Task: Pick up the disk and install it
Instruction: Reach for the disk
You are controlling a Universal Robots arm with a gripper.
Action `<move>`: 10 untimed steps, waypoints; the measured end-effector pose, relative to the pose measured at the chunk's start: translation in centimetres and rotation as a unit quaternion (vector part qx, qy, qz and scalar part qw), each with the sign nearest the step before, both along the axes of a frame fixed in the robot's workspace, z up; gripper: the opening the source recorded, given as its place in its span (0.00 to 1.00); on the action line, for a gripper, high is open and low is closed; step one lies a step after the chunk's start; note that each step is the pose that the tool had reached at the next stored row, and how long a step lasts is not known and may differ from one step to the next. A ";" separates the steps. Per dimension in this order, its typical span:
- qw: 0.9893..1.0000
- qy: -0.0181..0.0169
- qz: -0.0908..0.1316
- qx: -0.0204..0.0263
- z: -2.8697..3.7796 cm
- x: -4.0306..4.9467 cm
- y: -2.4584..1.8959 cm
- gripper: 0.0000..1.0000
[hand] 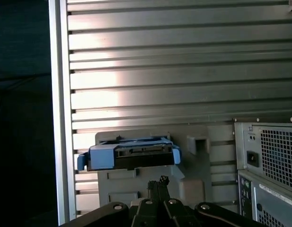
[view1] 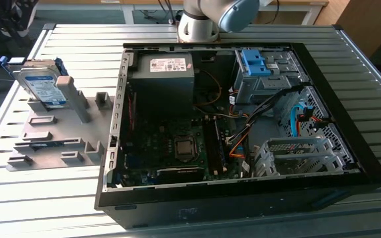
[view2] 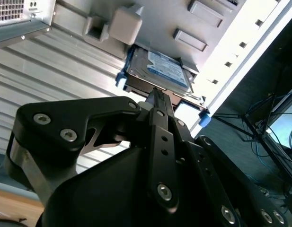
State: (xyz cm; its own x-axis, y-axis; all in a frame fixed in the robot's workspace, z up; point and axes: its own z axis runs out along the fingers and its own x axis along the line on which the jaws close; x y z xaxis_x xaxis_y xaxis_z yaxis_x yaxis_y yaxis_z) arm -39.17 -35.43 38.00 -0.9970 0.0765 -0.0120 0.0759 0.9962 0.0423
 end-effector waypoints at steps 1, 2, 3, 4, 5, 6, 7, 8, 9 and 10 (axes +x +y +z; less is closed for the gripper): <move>1.000 0.000 0.000 -0.001 -0.10 -0.42 0.08 0.11; 1.000 0.000 0.000 -0.001 -0.21 -0.82 0.17 0.11; 1.000 0.000 0.000 -0.002 -0.31 -1.20 0.25 0.11; 1.000 0.000 0.000 -0.003 -0.43 -1.59 0.37 0.11; 1.000 0.000 0.000 -0.004 -0.56 -1.92 0.56 0.11; 1.000 0.000 0.000 -0.005 -0.68 -2.22 0.81 0.11; 1.000 0.000 0.000 -0.006 -0.74 -2.55 1.02 0.11; 1.000 0.000 0.000 -0.006 -0.82 -2.91 1.23 0.11; 1.000 0.000 0.000 -0.007 -0.88 -3.29 1.39 0.11; 1.000 0.000 0.000 -0.007 -0.94 -3.69 1.50 0.11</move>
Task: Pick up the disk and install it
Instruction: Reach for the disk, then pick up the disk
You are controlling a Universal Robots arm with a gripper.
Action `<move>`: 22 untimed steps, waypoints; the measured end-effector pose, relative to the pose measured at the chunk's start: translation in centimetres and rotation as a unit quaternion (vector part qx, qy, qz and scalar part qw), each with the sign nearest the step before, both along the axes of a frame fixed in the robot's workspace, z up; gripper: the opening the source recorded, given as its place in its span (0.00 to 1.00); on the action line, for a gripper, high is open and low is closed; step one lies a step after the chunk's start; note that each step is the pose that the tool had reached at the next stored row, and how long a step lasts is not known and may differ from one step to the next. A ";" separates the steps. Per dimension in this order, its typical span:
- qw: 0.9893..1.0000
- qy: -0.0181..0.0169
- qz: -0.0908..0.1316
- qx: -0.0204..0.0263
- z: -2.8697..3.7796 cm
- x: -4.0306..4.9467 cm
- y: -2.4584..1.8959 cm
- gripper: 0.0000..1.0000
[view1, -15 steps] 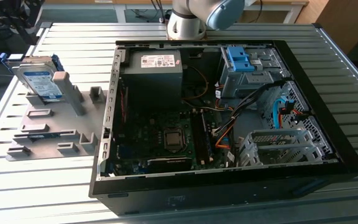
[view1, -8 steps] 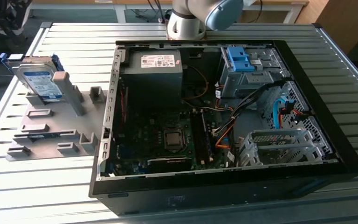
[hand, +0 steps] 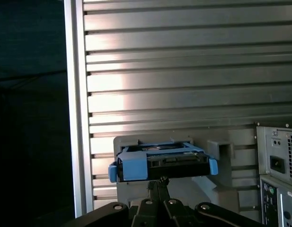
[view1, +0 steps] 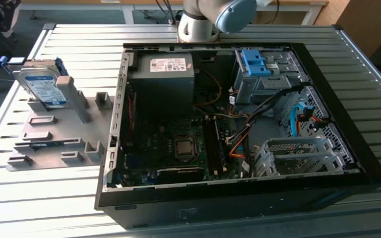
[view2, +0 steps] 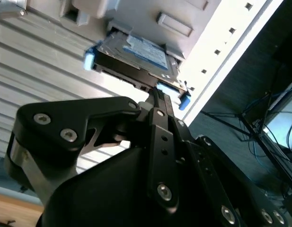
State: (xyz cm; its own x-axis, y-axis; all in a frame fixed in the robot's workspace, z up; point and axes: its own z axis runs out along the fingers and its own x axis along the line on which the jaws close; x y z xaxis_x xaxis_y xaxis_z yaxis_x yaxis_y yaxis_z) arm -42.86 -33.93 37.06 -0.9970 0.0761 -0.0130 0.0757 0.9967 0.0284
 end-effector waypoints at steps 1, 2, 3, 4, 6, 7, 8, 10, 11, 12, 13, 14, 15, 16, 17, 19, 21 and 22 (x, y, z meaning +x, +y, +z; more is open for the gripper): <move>1.000 0.000 0.000 0.000 -0.06 -0.30 0.09 0.11; 1.000 0.000 0.000 0.000 -0.12 -0.64 0.16 0.11; 1.000 0.000 0.000 0.000 -0.18 -0.96 0.19 0.11; 1.000 0.000 0.000 0.000 -0.21 -1.18 0.21 0.11; 1.000 0.000 0.000 0.000 -0.22 -1.24 0.21 0.11; 1.000 0.000 0.000 0.000 -0.22 -1.24 0.21 0.11; 1.000 0.000 0.000 0.000 -0.22 -1.36 0.21 0.11; 1.000 0.000 0.000 0.000 -0.22 -1.49 0.21 0.11; 1.000 0.000 0.000 0.000 -0.22 -1.49 0.21 0.11; 1.000 0.000 0.000 0.000 -0.22 -1.50 0.21 0.11; 1.000 0.000 0.000 0.000 -0.22 -1.50 0.21 0.11; 1.000 0.000 0.000 0.000 -0.22 -1.51 0.21 0.11; 1.000 0.000 0.000 0.000 -0.22 -1.51 0.21 0.11; 1.000 0.000 0.000 0.000 -0.22 -1.52 0.21 0.11; 1.000 0.000 0.000 0.000 -0.22 -1.52 0.21 0.11; 1.000 0.000 0.001 0.000 -0.21 -1.52 0.21 0.11; 1.000 0.000 0.003 0.000 -0.22 -1.52 0.21 0.11; 1.000 0.000 0.006 0.000 -0.21 -1.52 0.21 0.11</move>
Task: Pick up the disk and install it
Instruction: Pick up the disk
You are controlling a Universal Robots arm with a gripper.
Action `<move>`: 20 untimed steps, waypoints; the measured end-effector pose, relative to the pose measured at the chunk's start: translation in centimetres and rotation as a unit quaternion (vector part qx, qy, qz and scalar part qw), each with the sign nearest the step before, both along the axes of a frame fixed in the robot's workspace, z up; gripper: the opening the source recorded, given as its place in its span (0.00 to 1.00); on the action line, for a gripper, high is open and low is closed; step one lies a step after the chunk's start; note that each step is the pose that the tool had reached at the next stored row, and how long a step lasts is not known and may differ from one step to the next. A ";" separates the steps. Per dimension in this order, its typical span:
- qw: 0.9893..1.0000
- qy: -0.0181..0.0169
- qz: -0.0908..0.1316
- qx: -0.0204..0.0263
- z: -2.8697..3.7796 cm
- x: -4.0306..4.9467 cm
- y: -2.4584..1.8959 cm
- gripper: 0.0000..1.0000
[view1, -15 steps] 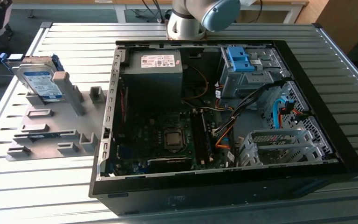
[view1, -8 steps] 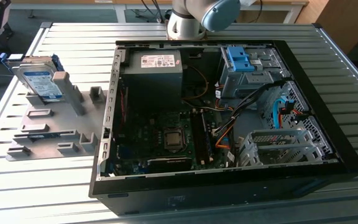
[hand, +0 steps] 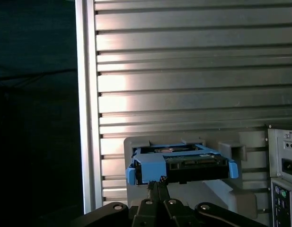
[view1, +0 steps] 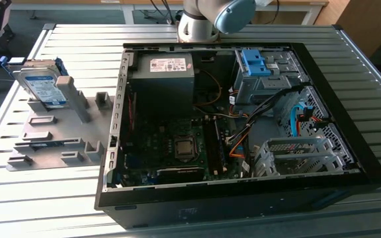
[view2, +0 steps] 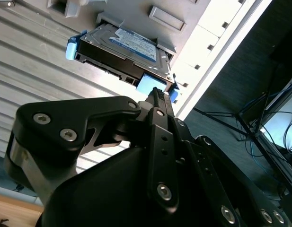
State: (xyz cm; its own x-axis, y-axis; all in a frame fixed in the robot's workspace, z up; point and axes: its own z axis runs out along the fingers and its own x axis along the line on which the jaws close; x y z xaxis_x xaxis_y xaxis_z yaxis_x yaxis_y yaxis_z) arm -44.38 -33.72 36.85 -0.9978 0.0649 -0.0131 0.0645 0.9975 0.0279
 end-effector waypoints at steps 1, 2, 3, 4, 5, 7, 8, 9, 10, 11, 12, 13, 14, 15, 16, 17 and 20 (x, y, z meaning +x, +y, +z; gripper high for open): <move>1.000 0.000 0.001 0.000 0.00 0.00 0.00 0.11; 1.000 0.000 0.003 0.000 0.00 0.00 0.00 0.11; 1.000 0.000 0.004 0.000 0.00 0.00 0.00 0.11; 1.000 0.000 0.006 0.000 0.00 0.00 0.00 0.11; 1.000 0.000 0.008 0.000 0.00 0.00 0.00 0.11; 1.000 0.000 0.012 0.000 0.00 0.00 0.00 0.11; 1.000 0.000 0.012 0.000 0.00 0.00 0.00 0.11; 1.000 0.000 0.012 0.000 -0.01 0.00 0.00 0.11; 1.000 0.000 0.012 0.000 0.00 0.00 0.00 0.11; 1.000 0.000 0.012 0.000 0.00 0.00 0.00 0.11; 1.000 0.000 0.012 0.000 0.00 0.00 0.00 0.11; 1.000 0.000 0.012 0.000 0.00 0.00 0.00 0.11; 1.000 0.000 0.012 0.000 0.00 0.00 0.00 0.11; 1.000 0.000 0.012 0.000 0.00 0.00 0.00 0.11; 1.000 0.000 0.012 0.000 0.00 0.00 0.00 0.11; 1.000 0.000 0.013 0.000 0.00 0.00 0.00 0.11; 1.000 0.000 0.014 0.000 0.00 0.00 0.00 0.11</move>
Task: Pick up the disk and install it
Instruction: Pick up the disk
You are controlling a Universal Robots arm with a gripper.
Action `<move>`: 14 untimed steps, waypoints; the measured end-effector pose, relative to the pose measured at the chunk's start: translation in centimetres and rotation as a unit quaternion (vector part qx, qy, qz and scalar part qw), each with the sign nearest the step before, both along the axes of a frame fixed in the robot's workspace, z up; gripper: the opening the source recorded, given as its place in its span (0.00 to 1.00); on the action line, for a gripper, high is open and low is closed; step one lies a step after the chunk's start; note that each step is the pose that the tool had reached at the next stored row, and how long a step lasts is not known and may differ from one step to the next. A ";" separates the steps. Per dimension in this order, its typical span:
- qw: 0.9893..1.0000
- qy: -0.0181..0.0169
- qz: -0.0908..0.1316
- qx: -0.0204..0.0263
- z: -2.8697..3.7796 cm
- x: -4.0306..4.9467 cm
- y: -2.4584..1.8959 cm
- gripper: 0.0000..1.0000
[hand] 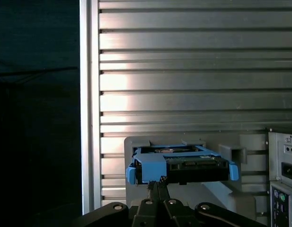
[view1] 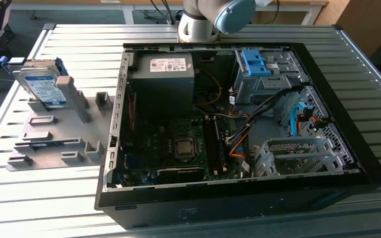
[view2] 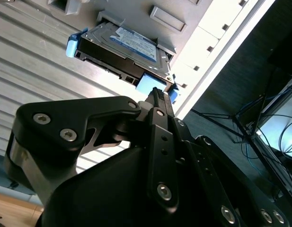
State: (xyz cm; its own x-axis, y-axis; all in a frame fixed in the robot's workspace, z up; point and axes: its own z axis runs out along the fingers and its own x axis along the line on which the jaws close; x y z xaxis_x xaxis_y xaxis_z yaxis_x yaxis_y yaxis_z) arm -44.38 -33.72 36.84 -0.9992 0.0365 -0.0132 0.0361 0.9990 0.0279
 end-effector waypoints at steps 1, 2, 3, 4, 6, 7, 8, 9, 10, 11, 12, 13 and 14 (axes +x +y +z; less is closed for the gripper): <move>1.000 0.000 0.001 0.000 0.00 0.00 0.00 0.11; 1.000 0.000 0.002 0.000 0.00 0.00 0.00 0.11; 1.000 0.000 0.003 0.000 0.00 0.00 0.00 0.11; 1.000 0.000 0.005 0.000 0.00 0.00 0.00 0.11; 1.000 0.000 0.008 0.000 0.00 0.00 0.00 0.11; 1.000 0.000 0.010 0.000 0.00 0.00 0.00 0.11; 1.000 0.000 0.012 0.000 0.00 0.00 0.00 0.11; 1.000 0.000 0.014 0.000 0.00 0.00 0.00 0.11; 1.000 0.000 0.015 0.000 0.00 0.00 0.00 0.11; 1.000 0.000 0.017 0.000 0.00 0.00 0.00 0.11; 1.000 0.000 0.019 0.000 0.00 0.00 0.00 0.11; 1.000 0.000 0.020 0.000 0.00 0.00 0.00 0.11; 1.000 0.000 0.022 0.000 0.00 0.00 0.00 0.11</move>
